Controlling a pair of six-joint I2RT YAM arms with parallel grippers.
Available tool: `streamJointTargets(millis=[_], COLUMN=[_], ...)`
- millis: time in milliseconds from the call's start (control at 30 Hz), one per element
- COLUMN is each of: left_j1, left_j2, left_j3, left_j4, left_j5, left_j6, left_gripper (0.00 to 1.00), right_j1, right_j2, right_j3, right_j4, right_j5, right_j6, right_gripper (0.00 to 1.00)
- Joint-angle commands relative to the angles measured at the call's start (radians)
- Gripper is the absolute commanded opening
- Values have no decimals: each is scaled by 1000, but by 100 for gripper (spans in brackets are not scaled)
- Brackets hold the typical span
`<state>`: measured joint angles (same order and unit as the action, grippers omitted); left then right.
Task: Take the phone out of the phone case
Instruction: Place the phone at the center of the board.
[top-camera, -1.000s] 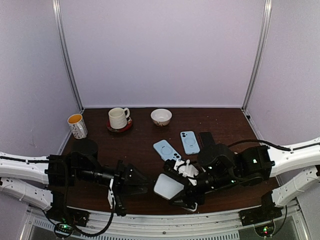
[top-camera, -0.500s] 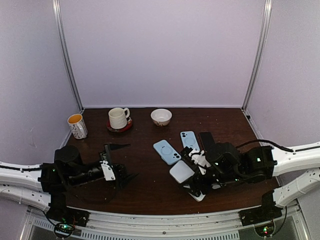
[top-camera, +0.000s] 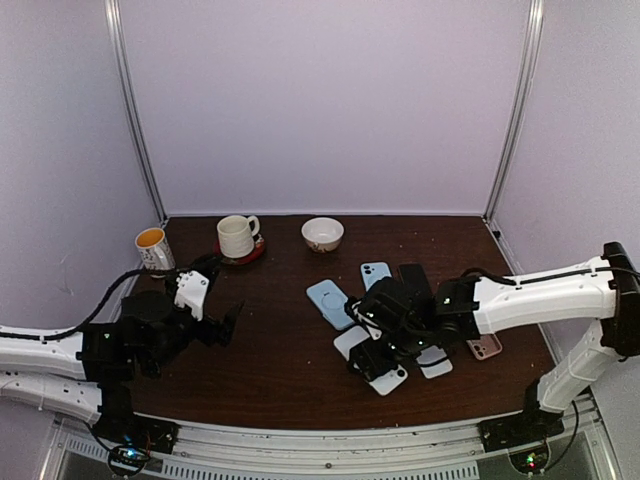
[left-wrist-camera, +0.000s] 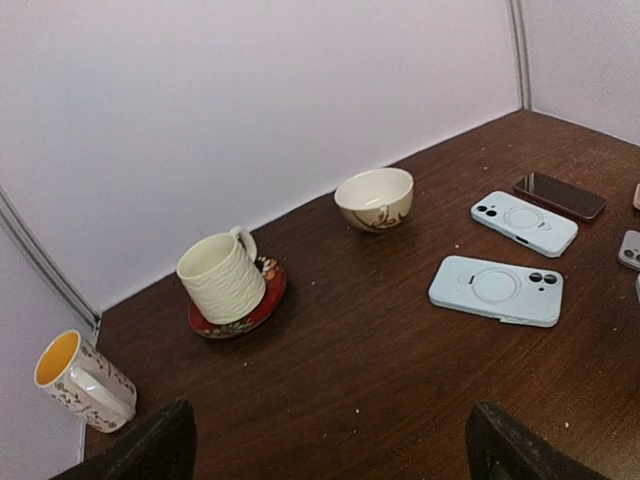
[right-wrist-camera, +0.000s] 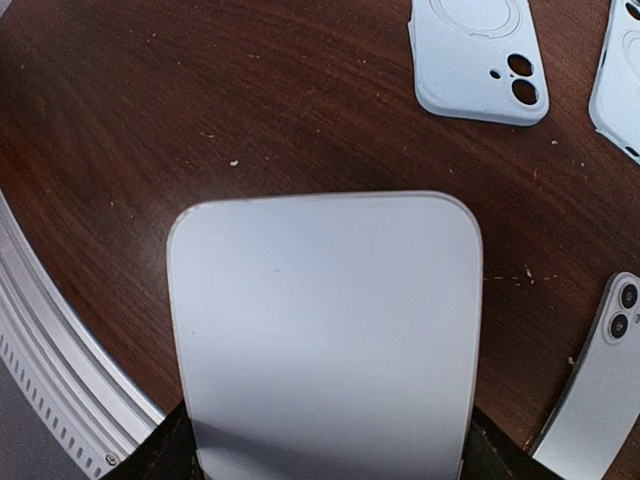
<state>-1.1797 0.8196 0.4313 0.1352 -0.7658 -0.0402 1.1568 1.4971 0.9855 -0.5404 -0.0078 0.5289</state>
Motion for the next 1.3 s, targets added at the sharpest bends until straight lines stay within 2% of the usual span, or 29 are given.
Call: streamJointTargets(millis=[0, 100, 267, 533, 800, 1267], left_j1=[76, 123, 179, 223, 243, 251], left_j2=[15, 35, 54, 107, 180, 186], left_j3=[33, 24, 22, 26, 69, 69], left_j4=[-125, -131, -161, -164, -187, -187], left_j5=[-20, 33, 84, 98, 113, 120], left_j6=[-259, -324, -348, -382, -392, -397], left_gripper=[98, 97, 97, 97, 97, 97], right_j1=[-30, -35, -60, -106, -123, -118], right_j2=[119, 204, 307, 427, 499, 543], right_j3=[143, 215, 293, 369, 410, 388], right_j4=[-103, -174, -237, -295, -310, -272], right_j5=[-78, -108, -170, -194, -197, -238], right_j6=[31, 29, 35, 31, 21, 43], right_gripper=[54, 55, 56, 60, 68, 86])
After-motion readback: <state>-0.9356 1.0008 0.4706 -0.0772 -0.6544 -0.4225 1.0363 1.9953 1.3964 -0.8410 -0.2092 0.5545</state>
